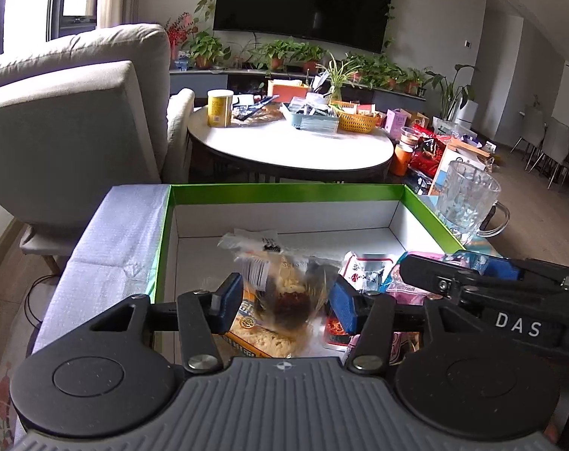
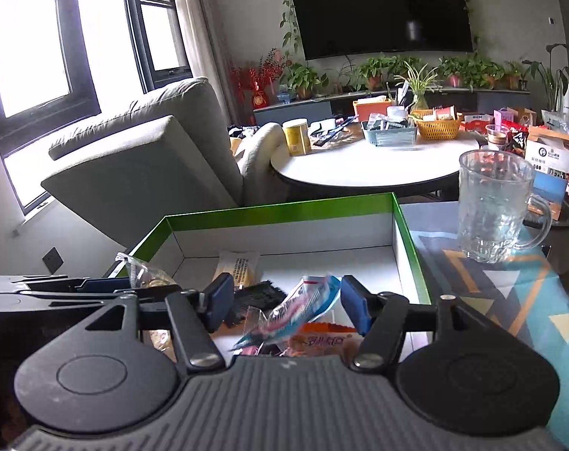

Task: Organize snacks
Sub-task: 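Open both tools to drop the cake and sausage packets into the box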

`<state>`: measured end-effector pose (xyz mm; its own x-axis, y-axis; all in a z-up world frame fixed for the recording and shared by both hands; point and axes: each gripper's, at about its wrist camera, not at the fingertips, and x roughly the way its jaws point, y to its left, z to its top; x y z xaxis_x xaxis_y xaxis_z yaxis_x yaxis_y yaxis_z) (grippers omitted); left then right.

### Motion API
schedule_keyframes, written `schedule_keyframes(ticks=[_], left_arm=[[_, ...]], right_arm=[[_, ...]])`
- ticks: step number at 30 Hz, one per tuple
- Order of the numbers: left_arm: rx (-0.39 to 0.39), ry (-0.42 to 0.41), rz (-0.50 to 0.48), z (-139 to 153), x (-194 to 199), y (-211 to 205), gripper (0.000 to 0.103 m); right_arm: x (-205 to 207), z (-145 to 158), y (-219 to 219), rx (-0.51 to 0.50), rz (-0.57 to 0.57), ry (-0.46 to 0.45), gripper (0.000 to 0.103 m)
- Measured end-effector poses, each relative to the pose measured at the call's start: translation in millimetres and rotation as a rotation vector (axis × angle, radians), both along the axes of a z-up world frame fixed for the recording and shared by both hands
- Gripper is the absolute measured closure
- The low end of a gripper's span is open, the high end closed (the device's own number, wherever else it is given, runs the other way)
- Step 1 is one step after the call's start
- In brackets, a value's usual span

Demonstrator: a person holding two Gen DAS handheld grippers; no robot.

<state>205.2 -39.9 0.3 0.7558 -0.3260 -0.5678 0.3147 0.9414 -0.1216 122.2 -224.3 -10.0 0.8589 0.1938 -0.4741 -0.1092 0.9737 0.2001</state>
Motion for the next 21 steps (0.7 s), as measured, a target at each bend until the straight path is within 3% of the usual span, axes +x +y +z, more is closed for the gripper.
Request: schedule_keyframes(ticks=[11,21], left_arm=[[-0.01,-0.029,0.047,13,-35,24,0.054],[0.003,0.027,0.027,1,-83,45,0.052]], right_arm=[[-47,5,-10,0.0,-0.016,-0.018,0.059],[-83,-8,-18,-0.013,-0.032,0.023,0.059]])
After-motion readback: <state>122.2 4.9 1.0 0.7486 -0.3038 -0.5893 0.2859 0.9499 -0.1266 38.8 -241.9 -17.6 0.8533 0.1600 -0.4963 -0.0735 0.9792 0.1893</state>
